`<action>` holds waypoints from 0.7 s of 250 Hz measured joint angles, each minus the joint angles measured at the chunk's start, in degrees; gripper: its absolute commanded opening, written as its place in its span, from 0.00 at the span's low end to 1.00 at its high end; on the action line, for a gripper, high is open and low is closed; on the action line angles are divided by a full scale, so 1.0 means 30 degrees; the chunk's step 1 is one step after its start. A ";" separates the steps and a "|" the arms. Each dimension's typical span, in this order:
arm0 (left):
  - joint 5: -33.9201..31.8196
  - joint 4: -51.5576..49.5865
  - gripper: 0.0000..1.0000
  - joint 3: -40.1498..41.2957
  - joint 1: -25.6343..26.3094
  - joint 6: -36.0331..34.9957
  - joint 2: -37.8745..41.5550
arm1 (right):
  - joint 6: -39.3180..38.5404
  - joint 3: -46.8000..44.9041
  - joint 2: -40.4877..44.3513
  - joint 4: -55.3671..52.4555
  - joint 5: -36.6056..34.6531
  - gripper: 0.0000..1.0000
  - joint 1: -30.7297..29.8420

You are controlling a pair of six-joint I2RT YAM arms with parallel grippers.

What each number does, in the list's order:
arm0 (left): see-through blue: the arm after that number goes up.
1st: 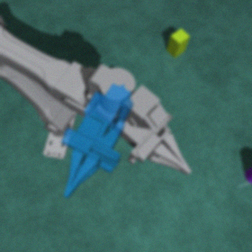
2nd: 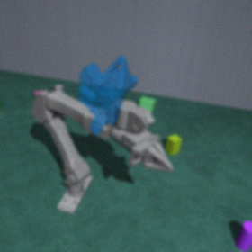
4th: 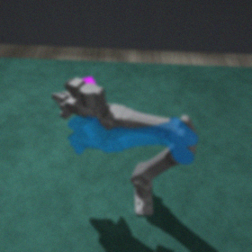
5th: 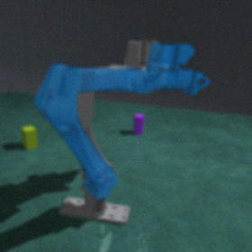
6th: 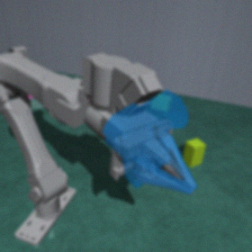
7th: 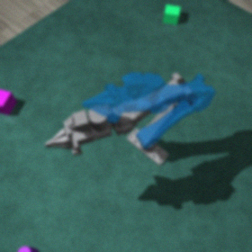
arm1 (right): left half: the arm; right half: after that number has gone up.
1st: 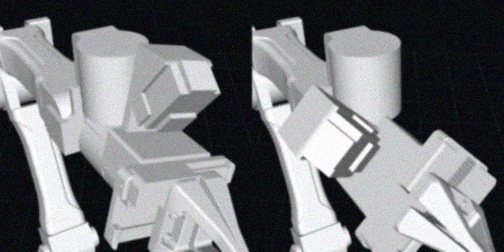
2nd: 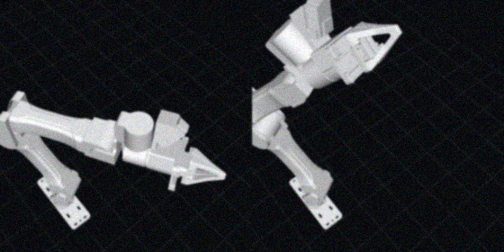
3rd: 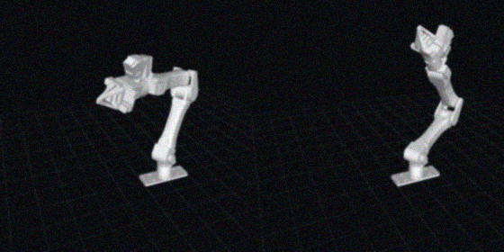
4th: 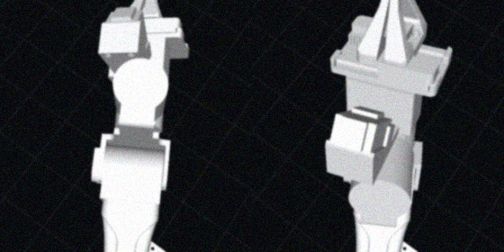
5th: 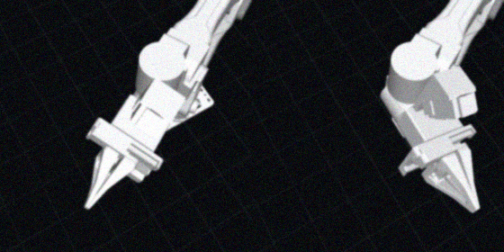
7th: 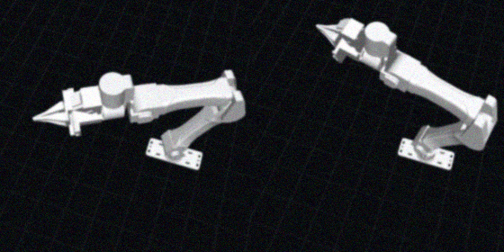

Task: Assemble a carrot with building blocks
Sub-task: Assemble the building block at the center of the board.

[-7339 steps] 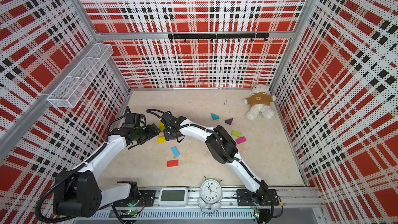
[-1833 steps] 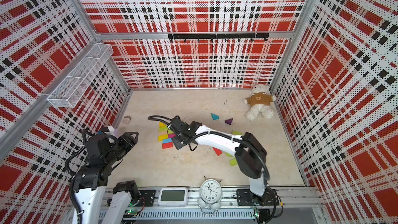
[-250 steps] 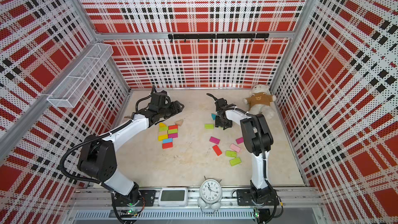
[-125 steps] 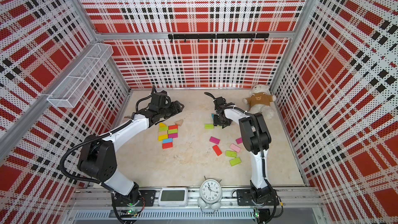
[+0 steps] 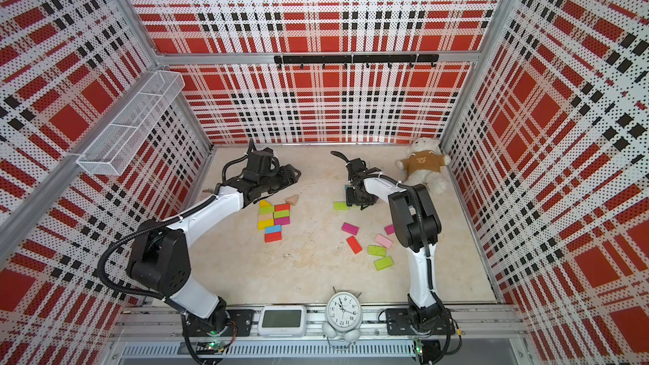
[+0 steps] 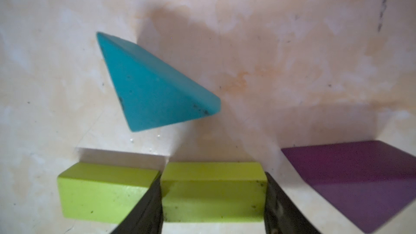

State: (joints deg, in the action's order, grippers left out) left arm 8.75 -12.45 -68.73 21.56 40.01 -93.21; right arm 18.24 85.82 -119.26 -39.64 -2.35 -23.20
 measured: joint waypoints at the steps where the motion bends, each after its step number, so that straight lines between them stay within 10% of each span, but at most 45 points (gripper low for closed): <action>1: 0.0000 -0.0007 0.71 0.0000 0.0007 0.0000 0.0000 | 0.0000 0.0000 0.0000 0.0000 0.0000 0.63 0.0007; 98: -0.0007 -0.0007 0.70 0.0000 0.0160 -0.0007 0.0000 | 0.0240 -0.0044 0.0000 0.0015 0.0124 0.75 -0.0109; 175: 0.0036 0.0015 0.44 -0.0656 0.1880 0.0066 -0.1137 | 0.0444 -0.0240 0.1268 -0.0255 0.0138 0.76 -0.0109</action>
State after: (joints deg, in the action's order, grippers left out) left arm 8.86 -12.40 -70.70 27.20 40.21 -96.62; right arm 19.57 85.10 -115.46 -40.40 -1.93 -23.53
